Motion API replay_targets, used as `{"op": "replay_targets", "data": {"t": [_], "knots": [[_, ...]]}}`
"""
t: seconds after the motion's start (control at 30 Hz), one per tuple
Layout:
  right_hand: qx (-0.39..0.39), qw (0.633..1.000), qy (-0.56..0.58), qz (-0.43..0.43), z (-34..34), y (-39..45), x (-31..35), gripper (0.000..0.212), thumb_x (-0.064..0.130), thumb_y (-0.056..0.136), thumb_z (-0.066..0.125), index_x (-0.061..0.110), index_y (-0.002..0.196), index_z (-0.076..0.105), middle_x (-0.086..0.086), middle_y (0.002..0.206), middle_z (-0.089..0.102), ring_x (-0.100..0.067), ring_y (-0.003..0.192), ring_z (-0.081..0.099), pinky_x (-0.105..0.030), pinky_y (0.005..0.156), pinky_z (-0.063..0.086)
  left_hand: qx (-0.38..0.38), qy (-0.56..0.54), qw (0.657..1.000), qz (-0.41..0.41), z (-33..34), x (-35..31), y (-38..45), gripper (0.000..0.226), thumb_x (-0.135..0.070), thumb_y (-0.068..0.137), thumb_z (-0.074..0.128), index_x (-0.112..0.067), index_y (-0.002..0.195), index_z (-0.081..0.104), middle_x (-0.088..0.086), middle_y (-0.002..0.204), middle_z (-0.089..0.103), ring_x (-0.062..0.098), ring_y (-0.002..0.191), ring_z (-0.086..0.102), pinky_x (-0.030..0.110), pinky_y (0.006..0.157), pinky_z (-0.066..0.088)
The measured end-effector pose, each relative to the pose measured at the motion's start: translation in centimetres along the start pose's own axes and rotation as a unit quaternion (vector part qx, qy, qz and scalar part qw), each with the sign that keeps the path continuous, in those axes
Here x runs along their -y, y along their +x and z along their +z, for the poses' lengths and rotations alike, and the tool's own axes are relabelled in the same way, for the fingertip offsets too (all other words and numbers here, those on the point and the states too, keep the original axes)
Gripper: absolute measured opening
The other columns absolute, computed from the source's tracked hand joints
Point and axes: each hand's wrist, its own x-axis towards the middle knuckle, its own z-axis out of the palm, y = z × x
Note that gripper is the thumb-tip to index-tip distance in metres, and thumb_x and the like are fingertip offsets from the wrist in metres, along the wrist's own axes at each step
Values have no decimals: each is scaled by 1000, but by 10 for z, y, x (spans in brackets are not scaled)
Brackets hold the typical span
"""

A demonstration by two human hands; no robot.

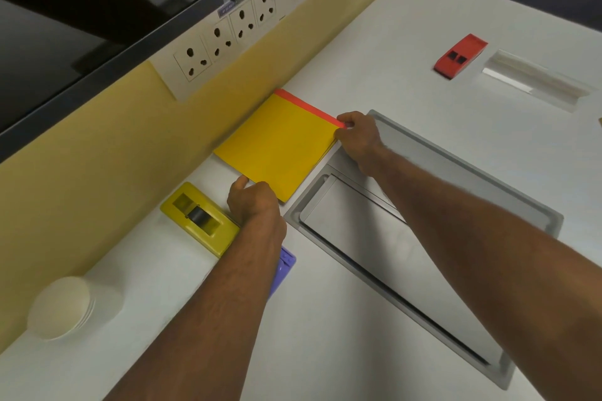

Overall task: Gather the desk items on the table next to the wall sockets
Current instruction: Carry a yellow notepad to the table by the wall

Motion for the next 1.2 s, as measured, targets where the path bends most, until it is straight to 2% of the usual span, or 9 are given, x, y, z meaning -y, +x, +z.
{"op": "replay_targets", "data": {"t": [0.1,0.2,0.37,0.57,0.7,0.87,0.97,1.1,1.2], "knots": [[-3,1000,-1,-2,-2,-1,0,37,-1,94,60,7,129,58,-14,132,52,-18,106,56,-14,75,46,-1,28,1000,7,-1,-1,-2,33,-4,96,51,-5,126,65,17,121,69,34,105,67,42,92,54],[-9,1000,11,1,-2,-2,-1,35,-3,93,59,8,126,59,-9,122,54,-17,102,55,-12,68,43,5,38,999,31,-1,2,-2,22,-2,94,47,-5,97,69,16,84,61,18,61,47,30,58,51],[-20,999,35,3,-3,-4,-3,33,-4,92,59,10,122,60,-2,108,56,-15,97,55,-16,72,45,12,31,999,22,0,1,-6,33,-2,91,47,-18,62,42,-1,59,40,16,54,31,23,52,27],[-35,999,23,4,-2,-5,-5,33,-4,93,59,8,124,63,-9,115,61,-16,98,57,-23,83,50,20,33,999,17,0,-2,-7,14,-8,95,54,-16,92,65,-3,75,56,21,79,50,25,60,45],[-42,999,3,-4,-1,-6,-3,34,-3,94,60,3,127,64,-14,123,62,-22,105,60,-30,97,54,18,-3,1000,7,3,-1,-5,36,-7,96,55,-13,131,62,-4,91,59,20,83,54,27,63,43],[-39,999,-4,-10,-1,-6,-3,36,-3,96,58,3,131,62,-14,127,62,-24,112,61,-33,103,52,12,32,999,24,6,2,0,17,-2,94,49,-5,97,65,8,88,58,25,71,51,27,63,43],[-36,999,-4,-14,1,-5,-4,37,-2,96,58,3,132,61,-15,129,62,-20,111,59,-27,101,49,6,25,1000,4,6,3,2,35,-3,94,50,0,127,61,22,127,64,40,114,63,43,92,55],[-26,1000,-8,-7,0,-4,-6,38,0,98,57,4,135,59,-15,135,59,-26,122,57,-33,111,46,17,33,999,30,6,5,1,36,-1,93,46,6,126,57,28,130,59,33,88,66,36,82,55],[5,1000,-8,-2,-8,-9,-5,46,2,100,53,7,145,48,-13,142,52,-24,126,53,-29,107,42,22,40,999,16,6,5,-1,44,-6,94,46,5,137,50,28,138,53,44,116,59,49,97,51]]}}
